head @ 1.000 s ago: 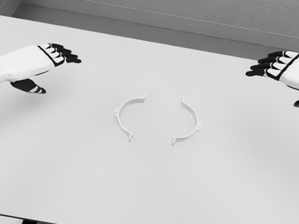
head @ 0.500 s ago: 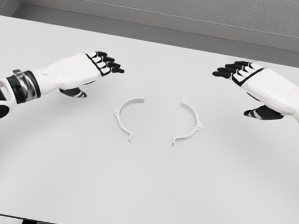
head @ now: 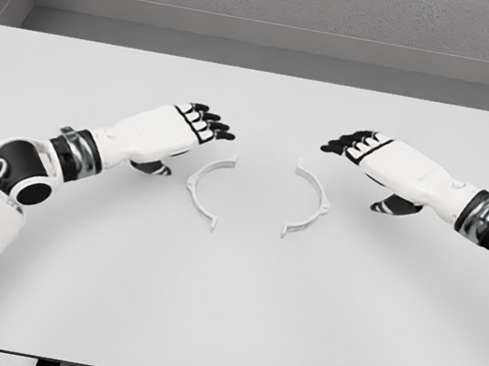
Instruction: Assemble PVC drainage pipe clamps
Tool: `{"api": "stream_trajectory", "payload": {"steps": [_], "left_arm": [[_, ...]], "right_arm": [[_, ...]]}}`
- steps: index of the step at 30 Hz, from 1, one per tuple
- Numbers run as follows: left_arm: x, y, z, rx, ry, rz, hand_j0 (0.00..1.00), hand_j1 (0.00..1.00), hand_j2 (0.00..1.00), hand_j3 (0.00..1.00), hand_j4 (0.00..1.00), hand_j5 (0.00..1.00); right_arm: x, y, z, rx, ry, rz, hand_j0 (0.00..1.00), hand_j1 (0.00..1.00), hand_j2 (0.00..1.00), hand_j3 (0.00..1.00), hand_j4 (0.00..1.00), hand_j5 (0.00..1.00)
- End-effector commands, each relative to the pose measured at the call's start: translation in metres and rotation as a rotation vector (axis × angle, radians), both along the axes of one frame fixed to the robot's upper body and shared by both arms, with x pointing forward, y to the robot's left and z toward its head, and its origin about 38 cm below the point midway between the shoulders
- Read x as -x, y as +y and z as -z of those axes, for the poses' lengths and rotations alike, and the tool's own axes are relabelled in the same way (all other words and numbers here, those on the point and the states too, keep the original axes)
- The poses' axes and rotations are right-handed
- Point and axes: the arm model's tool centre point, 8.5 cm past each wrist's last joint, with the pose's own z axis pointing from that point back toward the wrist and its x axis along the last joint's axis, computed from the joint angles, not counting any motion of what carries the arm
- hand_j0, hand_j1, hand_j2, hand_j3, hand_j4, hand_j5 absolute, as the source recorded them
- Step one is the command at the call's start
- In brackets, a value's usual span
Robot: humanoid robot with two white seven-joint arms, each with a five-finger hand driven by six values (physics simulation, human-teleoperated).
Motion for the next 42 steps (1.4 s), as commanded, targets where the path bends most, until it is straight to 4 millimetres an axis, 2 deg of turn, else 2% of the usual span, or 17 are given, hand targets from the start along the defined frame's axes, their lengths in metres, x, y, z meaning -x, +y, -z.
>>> {"api": "stream_trajectory", "payload": {"steps": [1, 6, 10, 17, 30, 42], "left_arm": [[0.001, -0.004, 0.002, 0.001, 0.007, 0.01, 1.0, 1.0, 1.0, 1.0, 1.0, 1.0], [0.002, -0.005, 0.003, 0.001, 0.009, 0.013, 1.0, 1.0, 1.0, 1.0, 1.0, 1.0], [0.002, -0.004, 0.003, 0.0, 0.01, 0.012, 1.0, 1.0, 1.0, 1.0, 1.0, 1.0], [0.002, -0.004, 0.003, 0.003, 0.011, 0.012, 1.0, 1.0, 1.0, 1.0, 1.0, 1.0], [0.002, -0.005, 0.003, 0.003, 0.009, 0.013, 1.0, 1.0, 1.0, 1.0, 1.0, 1.0], [0.001, -0.004, 0.003, 0.001, 0.01, 0.012, 1.0, 1.0, 1.0, 1.0, 1.0, 1.0]], "right_arm": [[-0.006, 0.007, 0.011, 0.001, 0.008, 0.004, 1.0, 1.0, 1.0, 1.0, 1.0, 1.0], [-0.004, 0.01, 0.018, 0.017, 0.017, -0.007, 1.0, 1.0, 1.0, 1.0, 1.0, 1.0], [-0.011, 0.009, 0.02, 0.017, 0.017, 0.01, 1.0, 1.0, 1.0, 1.0, 1.0, 1.0], [-0.019, 0.021, 0.033, 0.021, 0.032, 0.009, 1.0, 1.0, 1.0, 1.0, 1.0, 1.0], [-0.018, 0.032, 0.039, 0.024, 0.04, -0.013, 1.0, 1.0, 1.0, 1.0, 1.0, 1.0], [-0.02, 0.044, 0.037, 0.007, 0.033, -0.031, 1.0, 1.0, 1.0, 1.0, 1.0, 1.0]]}}
